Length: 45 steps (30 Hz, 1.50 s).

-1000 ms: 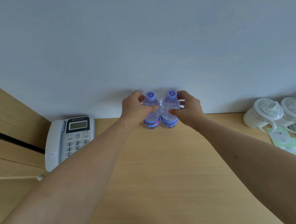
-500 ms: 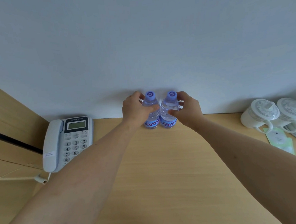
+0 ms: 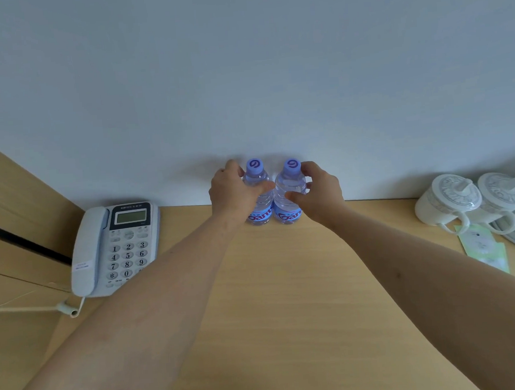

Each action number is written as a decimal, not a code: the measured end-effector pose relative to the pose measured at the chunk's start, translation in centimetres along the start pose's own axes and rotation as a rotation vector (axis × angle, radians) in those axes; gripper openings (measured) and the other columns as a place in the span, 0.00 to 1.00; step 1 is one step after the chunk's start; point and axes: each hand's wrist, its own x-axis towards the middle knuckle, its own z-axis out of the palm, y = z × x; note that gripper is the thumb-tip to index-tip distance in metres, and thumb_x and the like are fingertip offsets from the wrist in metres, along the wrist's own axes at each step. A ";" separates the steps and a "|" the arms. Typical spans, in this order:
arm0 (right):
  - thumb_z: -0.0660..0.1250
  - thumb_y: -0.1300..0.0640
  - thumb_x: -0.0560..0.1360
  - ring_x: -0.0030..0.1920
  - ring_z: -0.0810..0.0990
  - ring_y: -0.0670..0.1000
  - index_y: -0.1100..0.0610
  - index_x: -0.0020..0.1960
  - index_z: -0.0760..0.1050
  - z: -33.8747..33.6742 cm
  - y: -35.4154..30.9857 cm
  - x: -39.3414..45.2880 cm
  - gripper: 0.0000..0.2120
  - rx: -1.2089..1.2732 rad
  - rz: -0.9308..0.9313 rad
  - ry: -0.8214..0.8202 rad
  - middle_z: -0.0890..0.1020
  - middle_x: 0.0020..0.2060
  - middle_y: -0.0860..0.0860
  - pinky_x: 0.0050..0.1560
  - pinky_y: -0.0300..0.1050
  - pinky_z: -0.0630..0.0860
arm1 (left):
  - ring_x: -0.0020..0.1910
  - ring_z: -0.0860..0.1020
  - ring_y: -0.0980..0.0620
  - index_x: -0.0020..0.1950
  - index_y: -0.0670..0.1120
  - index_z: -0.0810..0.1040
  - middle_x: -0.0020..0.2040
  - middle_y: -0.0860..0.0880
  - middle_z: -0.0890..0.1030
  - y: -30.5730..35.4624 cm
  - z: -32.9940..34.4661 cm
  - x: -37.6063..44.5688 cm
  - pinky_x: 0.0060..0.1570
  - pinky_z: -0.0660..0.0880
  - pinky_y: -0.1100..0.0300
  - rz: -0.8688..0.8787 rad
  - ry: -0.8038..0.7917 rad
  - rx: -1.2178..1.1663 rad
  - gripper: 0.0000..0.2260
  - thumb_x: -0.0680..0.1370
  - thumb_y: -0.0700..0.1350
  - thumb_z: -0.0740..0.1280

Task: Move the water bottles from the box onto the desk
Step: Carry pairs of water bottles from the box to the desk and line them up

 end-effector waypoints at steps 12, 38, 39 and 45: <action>0.74 0.52 0.73 0.67 0.75 0.57 0.55 0.77 0.66 -2.3 -1.0 -0.6 0.36 -0.168 -0.030 -0.062 0.76 0.69 0.54 0.61 0.49 0.72 | 0.60 0.75 0.47 0.69 0.48 0.72 0.64 0.45 0.76 0.8 -2.2 -1.9 0.50 0.66 0.59 -0.013 -0.062 0.050 0.34 0.69 0.64 0.75; 0.69 0.39 0.74 0.75 0.62 0.56 0.48 0.79 0.58 -23.0 -0.2 -32.3 0.39 -0.495 0.236 0.554 0.66 0.76 0.49 0.69 0.53 0.66 | 0.76 0.61 0.45 0.77 0.52 0.66 0.77 0.48 0.66 22.7 -2.9 -25.5 0.72 0.63 0.49 0.985 -0.314 0.137 0.30 0.78 0.61 0.65; 0.69 0.38 0.74 0.75 0.62 0.56 0.48 0.79 0.59 -24.2 0.8 -34.8 0.38 -0.510 0.273 0.592 0.68 0.75 0.49 0.68 0.53 0.67 | 0.76 0.62 0.45 0.77 0.52 0.66 0.77 0.48 0.67 24.2 -1.9 -27.9 0.72 0.64 0.49 1.035 -0.346 0.122 0.30 0.78 0.61 0.65; 0.69 0.38 0.74 0.75 0.62 0.56 0.48 0.79 0.59 -31.6 7.2 -51.4 0.38 -0.526 0.525 0.837 0.69 0.74 0.50 0.69 0.53 0.66 | 0.74 0.64 0.44 0.77 0.50 0.67 0.75 0.47 0.69 32.5 3.8 -45.8 0.70 0.65 0.48 1.335 -0.540 0.013 0.30 0.78 0.60 0.66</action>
